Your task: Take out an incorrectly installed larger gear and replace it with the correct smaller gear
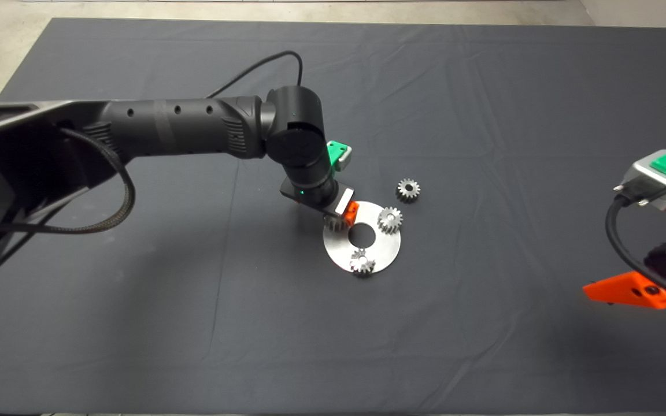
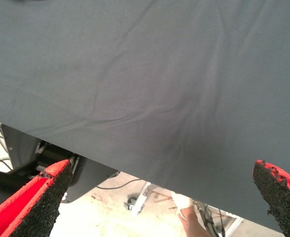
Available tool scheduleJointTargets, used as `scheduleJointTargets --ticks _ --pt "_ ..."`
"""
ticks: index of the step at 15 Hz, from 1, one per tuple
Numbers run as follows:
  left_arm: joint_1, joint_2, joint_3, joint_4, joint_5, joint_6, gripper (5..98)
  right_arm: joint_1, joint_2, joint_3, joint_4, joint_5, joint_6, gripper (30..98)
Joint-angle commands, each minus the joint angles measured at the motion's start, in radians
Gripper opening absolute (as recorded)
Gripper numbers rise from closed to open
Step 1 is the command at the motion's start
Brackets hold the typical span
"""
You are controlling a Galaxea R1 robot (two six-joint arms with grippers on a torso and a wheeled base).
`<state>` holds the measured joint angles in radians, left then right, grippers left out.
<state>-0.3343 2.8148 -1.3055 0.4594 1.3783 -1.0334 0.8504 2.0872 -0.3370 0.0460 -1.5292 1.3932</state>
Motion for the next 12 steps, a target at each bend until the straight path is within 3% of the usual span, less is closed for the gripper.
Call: scheduleJointTargets --ticks 1,12 --pt "-0.019 0.004 0.000 0.009 0.005 0.006 98.2 0.017 0.000 0.001 0.026 -0.005 0.007 96.8" --pt "-0.020 0.035 0.000 0.009 0.001 0.016 95.3 0.015 -0.002 0.002 0.026 -0.005 0.007 96.8"
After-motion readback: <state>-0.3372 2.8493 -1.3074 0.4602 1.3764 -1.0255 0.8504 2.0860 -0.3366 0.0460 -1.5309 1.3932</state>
